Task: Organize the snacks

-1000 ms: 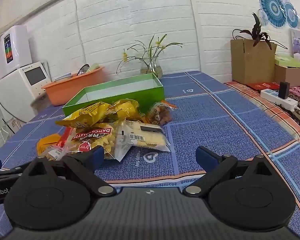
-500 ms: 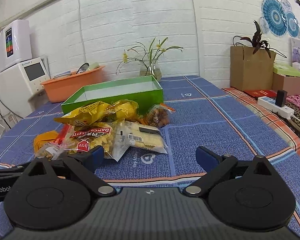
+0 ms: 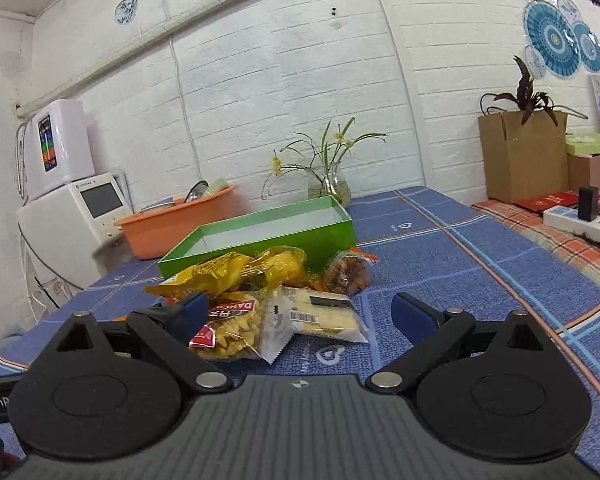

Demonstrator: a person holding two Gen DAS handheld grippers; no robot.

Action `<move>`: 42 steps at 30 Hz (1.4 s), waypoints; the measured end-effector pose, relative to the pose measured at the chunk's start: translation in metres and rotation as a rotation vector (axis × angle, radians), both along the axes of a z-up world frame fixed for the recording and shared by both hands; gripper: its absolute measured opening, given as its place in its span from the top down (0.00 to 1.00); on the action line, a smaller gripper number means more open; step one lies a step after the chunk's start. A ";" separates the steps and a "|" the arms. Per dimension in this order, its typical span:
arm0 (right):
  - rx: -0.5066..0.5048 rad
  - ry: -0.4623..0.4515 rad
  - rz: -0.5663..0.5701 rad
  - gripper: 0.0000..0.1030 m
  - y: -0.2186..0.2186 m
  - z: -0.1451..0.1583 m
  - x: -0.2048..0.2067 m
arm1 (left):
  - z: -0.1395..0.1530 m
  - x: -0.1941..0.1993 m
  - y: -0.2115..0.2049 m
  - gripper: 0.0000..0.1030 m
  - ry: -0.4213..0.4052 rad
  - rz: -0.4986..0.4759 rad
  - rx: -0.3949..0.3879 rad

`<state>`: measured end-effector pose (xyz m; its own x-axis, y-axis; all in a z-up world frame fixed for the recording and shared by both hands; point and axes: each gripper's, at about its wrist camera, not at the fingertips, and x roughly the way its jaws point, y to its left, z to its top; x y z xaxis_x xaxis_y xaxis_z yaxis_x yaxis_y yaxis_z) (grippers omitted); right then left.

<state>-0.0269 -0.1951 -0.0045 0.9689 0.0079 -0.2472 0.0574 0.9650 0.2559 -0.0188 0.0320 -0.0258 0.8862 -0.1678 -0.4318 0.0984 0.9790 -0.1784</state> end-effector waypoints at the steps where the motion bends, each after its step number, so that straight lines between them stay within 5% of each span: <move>1: 0.027 -0.003 0.017 0.00 0.000 -0.002 0.001 | -0.002 -0.001 0.000 0.00 0.011 -0.052 -0.029; 3: 0.072 0.002 0.049 0.00 -0.001 -0.004 0.003 | -0.005 -0.001 -0.007 0.00 0.043 -0.108 -0.014; 8: 0.065 0.037 0.124 0.00 -0.002 0.002 0.008 | -0.002 0.002 -0.024 0.00 0.023 -0.022 0.193; 13: -0.043 0.068 0.043 0.00 -0.001 0.003 0.012 | 0.011 0.030 -0.008 0.00 0.035 0.027 0.190; 18: -0.003 0.150 -0.036 0.00 -0.012 -0.004 0.021 | 0.017 0.043 0.002 0.00 0.041 0.081 0.125; 24: 0.003 0.150 -0.076 0.00 -0.018 -0.008 0.021 | 0.012 0.050 -0.011 0.00 0.048 0.060 0.229; 31: -0.180 0.109 -0.032 0.00 -0.014 0.006 0.034 | 0.016 0.060 -0.016 0.00 0.047 0.055 0.238; 42: -0.204 0.113 0.197 0.00 -0.018 0.005 0.036 | 0.012 0.065 -0.008 0.00 0.067 0.088 0.224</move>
